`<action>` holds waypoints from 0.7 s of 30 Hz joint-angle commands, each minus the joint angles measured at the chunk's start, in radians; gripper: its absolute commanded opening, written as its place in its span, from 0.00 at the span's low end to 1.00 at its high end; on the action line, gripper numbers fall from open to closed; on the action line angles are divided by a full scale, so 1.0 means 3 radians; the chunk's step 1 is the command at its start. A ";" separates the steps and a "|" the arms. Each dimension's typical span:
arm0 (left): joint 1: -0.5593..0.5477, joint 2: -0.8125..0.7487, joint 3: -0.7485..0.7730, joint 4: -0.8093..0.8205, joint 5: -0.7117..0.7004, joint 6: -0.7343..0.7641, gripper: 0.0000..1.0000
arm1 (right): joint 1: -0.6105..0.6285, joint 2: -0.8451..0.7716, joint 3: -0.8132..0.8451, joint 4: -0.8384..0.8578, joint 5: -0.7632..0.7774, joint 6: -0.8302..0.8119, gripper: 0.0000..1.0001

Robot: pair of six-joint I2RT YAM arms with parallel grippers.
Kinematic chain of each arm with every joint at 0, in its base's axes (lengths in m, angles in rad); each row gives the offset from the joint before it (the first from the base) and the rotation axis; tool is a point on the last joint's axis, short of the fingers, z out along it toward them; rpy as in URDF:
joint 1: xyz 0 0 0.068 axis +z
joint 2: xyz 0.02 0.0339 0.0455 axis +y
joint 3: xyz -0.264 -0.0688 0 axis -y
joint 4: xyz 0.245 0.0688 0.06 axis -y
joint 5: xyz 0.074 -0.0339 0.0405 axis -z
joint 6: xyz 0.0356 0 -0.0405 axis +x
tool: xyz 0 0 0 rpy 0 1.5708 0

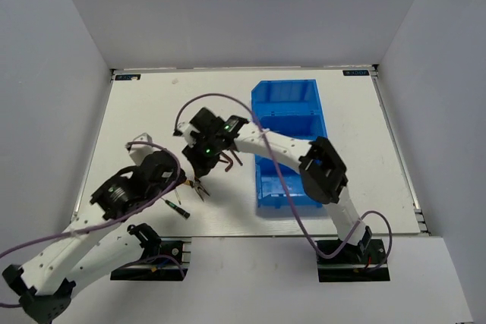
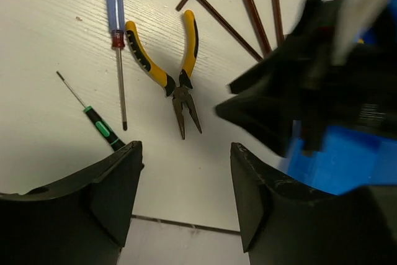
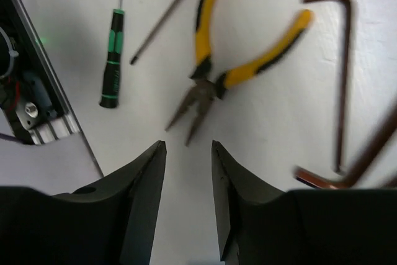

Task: Sort the tools into containers

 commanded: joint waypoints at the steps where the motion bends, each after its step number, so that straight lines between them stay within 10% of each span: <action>1: -0.0011 -0.0269 0.0131 -0.0500 -0.0111 -0.0316 0.69 | 0.0182 0.0210 0.0277 -0.0016 0.0242 0.0584 0.42; 9: -0.0011 -0.0311 0.0162 -0.0782 -0.0075 -0.0347 0.69 | 0.0311 0.0599 0.0405 0.0183 0.1055 0.0733 0.44; 21: -0.0011 -0.0311 0.0069 -0.0782 -0.0044 -0.0347 0.70 | 0.0285 0.0712 0.0497 0.0495 0.0949 0.1126 0.44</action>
